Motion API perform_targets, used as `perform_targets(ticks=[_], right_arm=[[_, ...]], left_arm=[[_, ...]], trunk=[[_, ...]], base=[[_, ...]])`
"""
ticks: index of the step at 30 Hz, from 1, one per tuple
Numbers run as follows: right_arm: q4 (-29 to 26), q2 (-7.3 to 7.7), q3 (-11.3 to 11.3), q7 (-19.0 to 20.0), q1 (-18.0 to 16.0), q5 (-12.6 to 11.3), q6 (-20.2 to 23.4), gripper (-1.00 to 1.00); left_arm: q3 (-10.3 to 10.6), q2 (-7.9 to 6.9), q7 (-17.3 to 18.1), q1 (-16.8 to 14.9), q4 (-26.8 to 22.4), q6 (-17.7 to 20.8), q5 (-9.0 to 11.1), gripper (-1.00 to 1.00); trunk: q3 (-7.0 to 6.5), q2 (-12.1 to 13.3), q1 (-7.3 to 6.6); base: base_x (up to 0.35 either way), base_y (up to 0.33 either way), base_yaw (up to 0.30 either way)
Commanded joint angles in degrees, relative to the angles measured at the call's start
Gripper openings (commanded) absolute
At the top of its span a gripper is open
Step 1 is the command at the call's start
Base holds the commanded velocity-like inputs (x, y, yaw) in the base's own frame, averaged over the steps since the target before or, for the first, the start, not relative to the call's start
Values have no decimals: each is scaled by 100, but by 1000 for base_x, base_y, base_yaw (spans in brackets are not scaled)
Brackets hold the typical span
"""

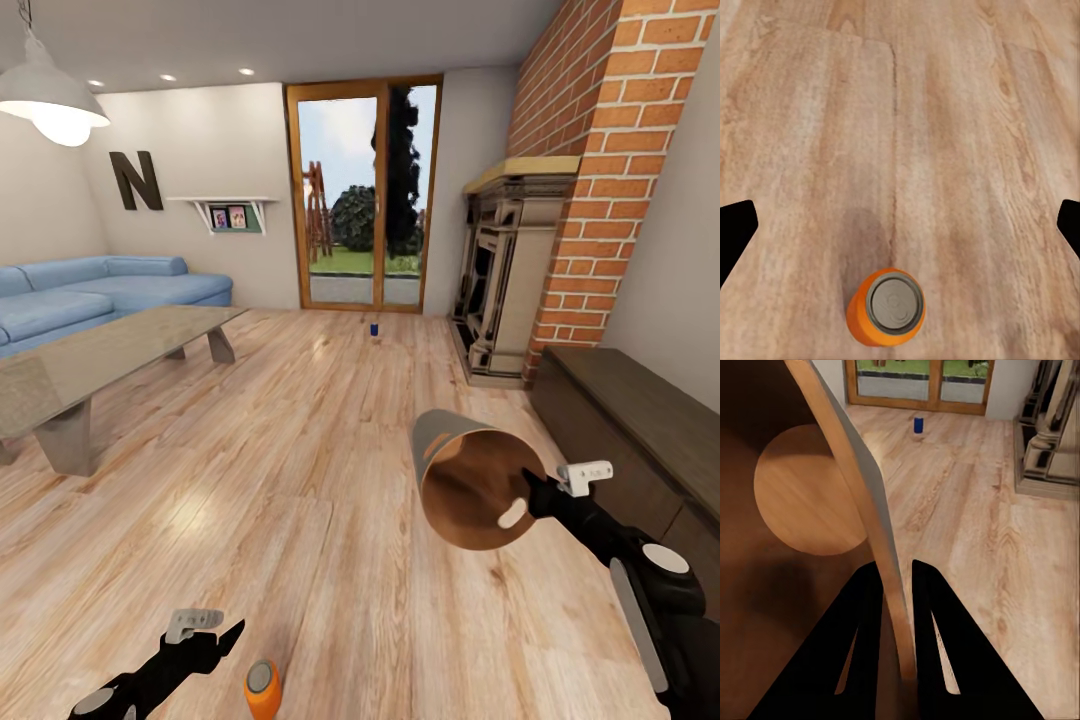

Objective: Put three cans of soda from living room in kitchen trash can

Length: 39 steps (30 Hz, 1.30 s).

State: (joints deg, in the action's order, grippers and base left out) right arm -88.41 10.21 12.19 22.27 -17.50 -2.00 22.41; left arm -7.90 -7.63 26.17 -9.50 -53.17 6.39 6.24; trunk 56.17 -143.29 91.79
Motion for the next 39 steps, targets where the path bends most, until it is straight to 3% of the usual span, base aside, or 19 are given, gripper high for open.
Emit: perform_targets(ticks=[1,14,25,26,30,35,39], right_arm=[[-9,-1,2,41,-4,-30,9,-100],[-9,-1,2,23,-4,584,9,-100],[-72,-29,41,16,-7,984,38,-100],[-78,-17,56,49,-7,-378,43,-100],[-87,17,82,50,-8,-381,51,-100],[-91,16,87,50,-8,-385,56,-100],[-93,-2,83,50,-8,-382,60,-100]], left_arm=[[0,0,0,0,1,0,0,100],[0,0,0,0,1,0,0,100],[41,100,-131,-17,5,-167,-70,100],[83,109,-378,-17,3,-170,-194,100],[267,133,-608,-17,0,-177,-407,100],[309,142,-660,-17,0,-179,-440,100],[316,146,-676,-17,-6,-176,-434,100]], trunk=[[-1,-1,-1],[-1,-1,-1],[-1,-1,-1],[-1,-1,-1],[-1,-1,-1],[-1,-1,-1],[88,-6,10]], base=[[0,0,0],[0,0,0],[0,0,0],[0,0,0],[0,0,0],[0,0,0],[0,0,0]])
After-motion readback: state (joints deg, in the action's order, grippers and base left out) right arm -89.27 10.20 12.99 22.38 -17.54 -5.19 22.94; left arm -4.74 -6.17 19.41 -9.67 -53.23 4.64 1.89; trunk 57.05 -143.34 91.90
